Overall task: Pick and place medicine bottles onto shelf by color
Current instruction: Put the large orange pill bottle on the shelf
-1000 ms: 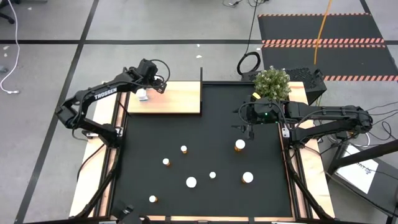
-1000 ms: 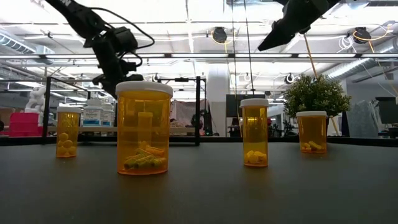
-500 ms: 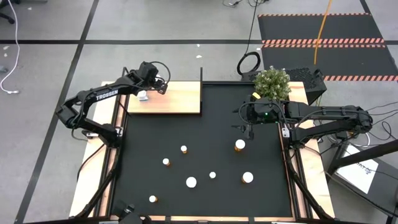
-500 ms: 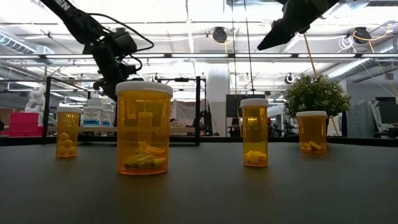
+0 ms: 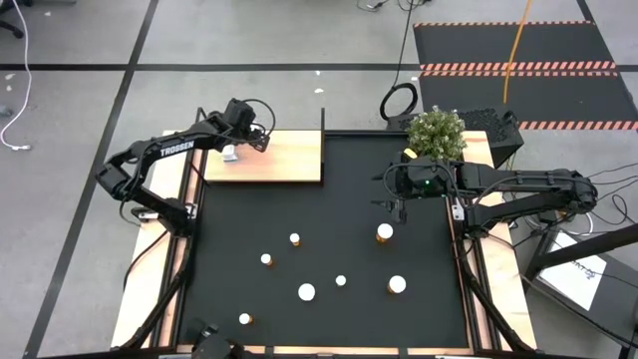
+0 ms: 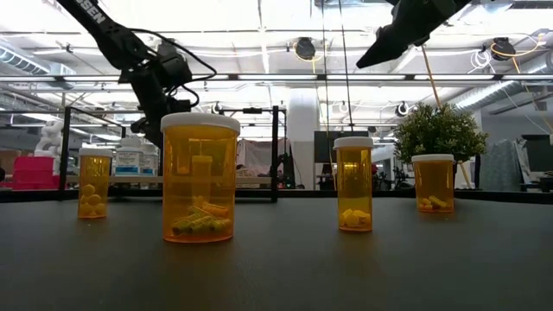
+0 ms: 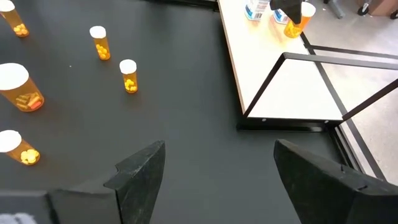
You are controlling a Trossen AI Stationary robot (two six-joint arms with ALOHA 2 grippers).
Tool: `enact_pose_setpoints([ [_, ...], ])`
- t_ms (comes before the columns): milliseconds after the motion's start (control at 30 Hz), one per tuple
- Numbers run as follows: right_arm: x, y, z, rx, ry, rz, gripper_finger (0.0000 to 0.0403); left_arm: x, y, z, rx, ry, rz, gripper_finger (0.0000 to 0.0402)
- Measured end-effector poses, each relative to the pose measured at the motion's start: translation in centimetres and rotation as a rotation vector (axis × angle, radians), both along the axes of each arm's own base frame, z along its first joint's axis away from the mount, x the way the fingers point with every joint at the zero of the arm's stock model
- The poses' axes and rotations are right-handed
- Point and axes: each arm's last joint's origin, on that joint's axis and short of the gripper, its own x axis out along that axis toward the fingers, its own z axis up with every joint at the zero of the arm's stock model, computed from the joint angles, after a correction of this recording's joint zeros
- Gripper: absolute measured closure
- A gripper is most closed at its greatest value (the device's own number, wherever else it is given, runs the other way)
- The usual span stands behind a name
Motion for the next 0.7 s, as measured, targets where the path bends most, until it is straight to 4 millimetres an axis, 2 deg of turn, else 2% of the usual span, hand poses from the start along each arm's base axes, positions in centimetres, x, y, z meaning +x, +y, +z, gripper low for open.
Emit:
enact_pose_setpoints([
  [700, 0.01, 0.00, 0.02, -0.001, -0.002, 0.000, 0.0106, -0.17, 0.42, 0.05, 0.019, 0.011, -0.039, 0.0190],
])
